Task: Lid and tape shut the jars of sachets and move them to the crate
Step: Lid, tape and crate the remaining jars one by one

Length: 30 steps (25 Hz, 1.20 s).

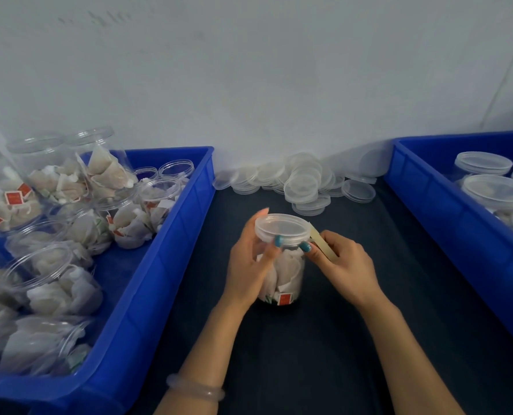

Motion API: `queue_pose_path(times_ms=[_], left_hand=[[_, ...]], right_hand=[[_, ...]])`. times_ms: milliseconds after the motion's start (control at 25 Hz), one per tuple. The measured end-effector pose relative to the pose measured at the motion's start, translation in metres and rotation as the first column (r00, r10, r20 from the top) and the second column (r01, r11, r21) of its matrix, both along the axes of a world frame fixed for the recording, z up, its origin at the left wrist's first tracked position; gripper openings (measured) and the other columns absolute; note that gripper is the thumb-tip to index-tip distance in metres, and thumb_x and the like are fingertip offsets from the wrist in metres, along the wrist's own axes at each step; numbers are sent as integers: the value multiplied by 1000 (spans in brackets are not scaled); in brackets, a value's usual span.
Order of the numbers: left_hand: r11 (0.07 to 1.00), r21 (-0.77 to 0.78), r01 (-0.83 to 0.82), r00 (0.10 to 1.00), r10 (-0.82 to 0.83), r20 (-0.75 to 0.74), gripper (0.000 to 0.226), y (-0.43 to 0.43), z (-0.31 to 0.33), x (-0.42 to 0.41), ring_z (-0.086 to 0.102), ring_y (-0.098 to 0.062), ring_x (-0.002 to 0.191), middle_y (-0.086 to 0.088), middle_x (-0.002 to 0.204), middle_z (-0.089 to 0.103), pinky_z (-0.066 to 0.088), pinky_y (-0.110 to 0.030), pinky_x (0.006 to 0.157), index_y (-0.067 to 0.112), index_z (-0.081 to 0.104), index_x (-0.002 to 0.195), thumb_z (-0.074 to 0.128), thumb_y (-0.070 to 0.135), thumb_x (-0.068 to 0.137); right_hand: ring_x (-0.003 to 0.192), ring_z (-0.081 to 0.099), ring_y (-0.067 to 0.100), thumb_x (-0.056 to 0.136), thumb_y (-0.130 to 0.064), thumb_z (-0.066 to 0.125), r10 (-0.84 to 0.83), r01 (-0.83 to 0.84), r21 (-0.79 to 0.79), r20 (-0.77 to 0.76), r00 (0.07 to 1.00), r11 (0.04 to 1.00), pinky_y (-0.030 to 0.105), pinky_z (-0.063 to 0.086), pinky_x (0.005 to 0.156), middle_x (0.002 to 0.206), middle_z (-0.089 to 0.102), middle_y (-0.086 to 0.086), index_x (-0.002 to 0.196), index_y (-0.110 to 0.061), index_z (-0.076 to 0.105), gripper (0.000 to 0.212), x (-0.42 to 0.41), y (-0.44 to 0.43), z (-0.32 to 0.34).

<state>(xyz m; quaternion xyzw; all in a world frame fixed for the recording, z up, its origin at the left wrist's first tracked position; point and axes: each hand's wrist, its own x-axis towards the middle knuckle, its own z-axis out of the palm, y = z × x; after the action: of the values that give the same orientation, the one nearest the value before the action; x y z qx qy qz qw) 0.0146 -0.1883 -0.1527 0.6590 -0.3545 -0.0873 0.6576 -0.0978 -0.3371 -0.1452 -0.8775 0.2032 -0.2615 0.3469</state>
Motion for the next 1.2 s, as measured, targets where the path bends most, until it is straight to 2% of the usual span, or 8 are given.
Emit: queue_pose_path(times_ms=[160, 280, 440, 640, 840, 920, 1080, 1200], left_hand=[[1000, 22, -20, 1000, 20, -21, 77, -7, -2, -1, 61, 8, 110, 29, 115, 63, 49, -9, 80, 32, 49, 132, 85, 45, 65], [1000, -2, -28, 999, 28, -41, 71, -4, -1, 6, 62, 7, 107, 29, 112, 65, 49, -8, 80, 25, 54, 125, 87, 33, 63], [999, -10, 33, 995, -33, -97, 77, 4, 2, 12, 64, -2, 111, 16, 115, 70, 51, -16, 86, 27, 60, 121, 91, 50, 55], [979, 29, 201, 967, -193, -165, 87, 11, 7, 10, 64, -12, 118, 4, 123, 70, 51, -20, 90, 22, 60, 127, 88, 62, 55], [923, 117, 368, 916, -338, -215, 103, 15, 8, 11, 55, -18, 130, -1, 137, 62, 49, -28, 101, 19, 51, 141, 83, 68, 56], [924, 141, 355, 927, -329, -180, 114, 15, 9, 12, 50, -13, 135, 3, 143, 57, 46, -26, 104, 23, 41, 149, 82, 71, 54], [962, 92, 259, 957, -243, -157, 108, 15, 6, 12, 53, -2, 129, 17, 136, 59, 48, -18, 97, 28, 34, 151, 87, 53, 61], [977, 120, 174, 984, -168, -62, 89, 6, 4, 4, 54, 4, 122, 21, 127, 59, 47, -13, 93, 28, 44, 137, 92, 30, 62]], right_hand=[[61, 56, 17, 83, -71, 26, 41, -44, -143, -26, 999, 989, 43, 46, 64, 65, 59, 1, 81, -18, 53, 60, -6, -5, 0], [63, 55, 8, 89, -63, 30, 80, -71, -192, 37, 996, 979, 37, 43, 72, 63, 55, -10, 92, -28, 61, 47, -14, -15, 1], [67, 48, 5, 89, -62, 41, -90, 147, -353, 173, 981, 924, 34, 25, 83, 61, 49, -13, 75, -26, 65, 45, -13, -13, 0], [65, 45, 1, 76, -77, 44, -193, 242, -260, 199, 961, 935, 31, 18, 80, 55, 43, -14, 65, -25, 59, 55, -11, -12, 1], [88, 43, -16, 68, -80, 52, -72, 109, -153, 231, 970, 982, 31, 17, 78, 59, 49, -15, 70, -25, 67, 57, -8, -10, -1], [87, 44, -11, 66, -80, 58, -33, 71, -145, 253, 967, 987, 35, 19, 82, 61, 50, -14, 72, -25, 68, 57, -9, -10, -2], [87, 46, -11, 70, -79, 55, -98, 143, -148, 273, 957, 979, 34, 21, 82, 62, 51, -13, 73, -28, 65, 52, -11, -10, 0], [66, 54, 5, 73, -84, 50, -109, 141, -158, 193, 975, 977, 34, 39, 75, 58, 57, -9, 74, -27, 63, 58, -9, -8, -2]])
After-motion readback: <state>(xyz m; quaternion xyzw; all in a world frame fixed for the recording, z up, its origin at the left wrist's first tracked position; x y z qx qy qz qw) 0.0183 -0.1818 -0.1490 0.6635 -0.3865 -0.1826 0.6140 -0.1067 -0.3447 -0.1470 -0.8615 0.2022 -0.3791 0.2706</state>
